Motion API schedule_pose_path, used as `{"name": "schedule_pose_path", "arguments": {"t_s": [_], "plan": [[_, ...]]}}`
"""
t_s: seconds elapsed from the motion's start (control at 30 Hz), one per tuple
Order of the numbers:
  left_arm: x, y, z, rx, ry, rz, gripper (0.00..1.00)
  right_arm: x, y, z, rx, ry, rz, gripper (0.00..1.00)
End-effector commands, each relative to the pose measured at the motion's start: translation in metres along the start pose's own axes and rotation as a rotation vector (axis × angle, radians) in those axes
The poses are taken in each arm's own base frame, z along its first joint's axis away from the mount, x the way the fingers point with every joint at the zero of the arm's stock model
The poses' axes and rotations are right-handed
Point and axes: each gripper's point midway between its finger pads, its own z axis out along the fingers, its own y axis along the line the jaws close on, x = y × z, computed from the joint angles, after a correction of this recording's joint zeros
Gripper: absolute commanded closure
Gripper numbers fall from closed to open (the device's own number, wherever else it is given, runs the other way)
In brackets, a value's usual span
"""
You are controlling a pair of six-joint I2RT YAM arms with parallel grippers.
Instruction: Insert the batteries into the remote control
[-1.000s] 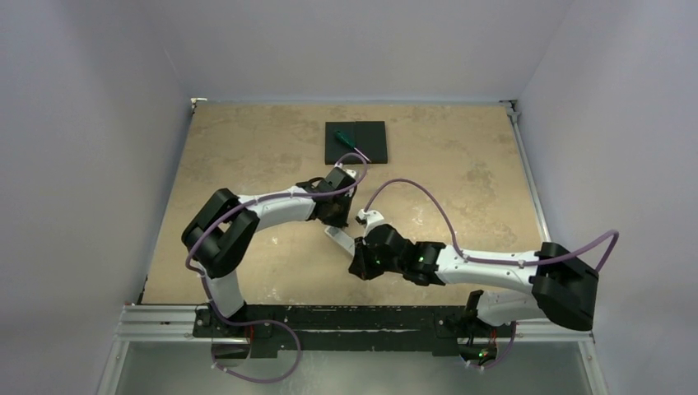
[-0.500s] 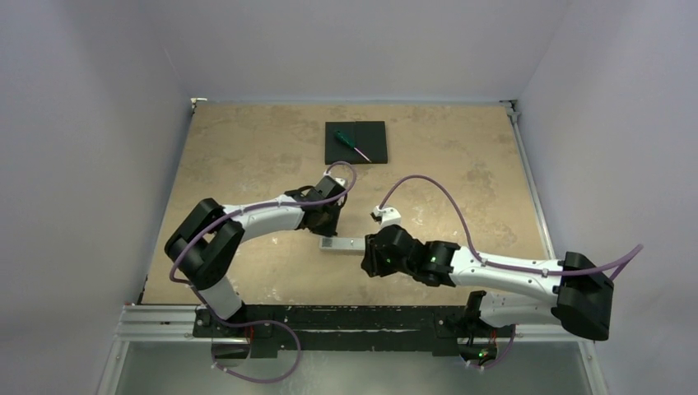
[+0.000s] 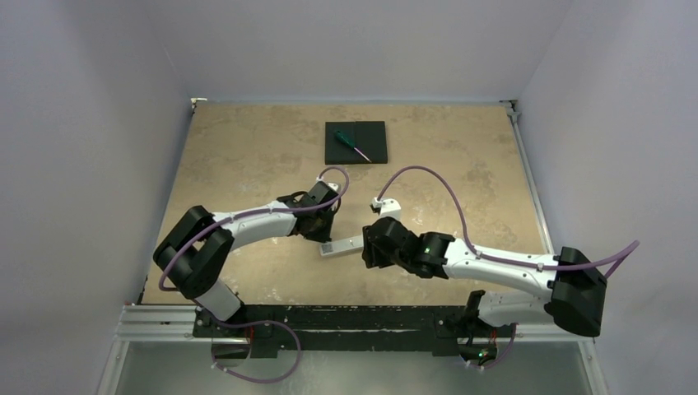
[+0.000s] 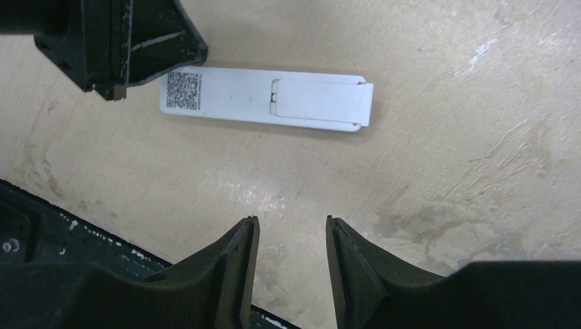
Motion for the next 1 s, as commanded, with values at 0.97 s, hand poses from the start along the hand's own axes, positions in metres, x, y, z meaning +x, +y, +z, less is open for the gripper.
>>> {"name": "schedule_pose_path", "arguments": {"t_s": [0.97], "plan": [[0.009,0.02,-0.063,-0.017,-0.093,-0.114,0.62,-0.057,-0.012,0.056,0.064,0.016,-0.036,0.27]]}}
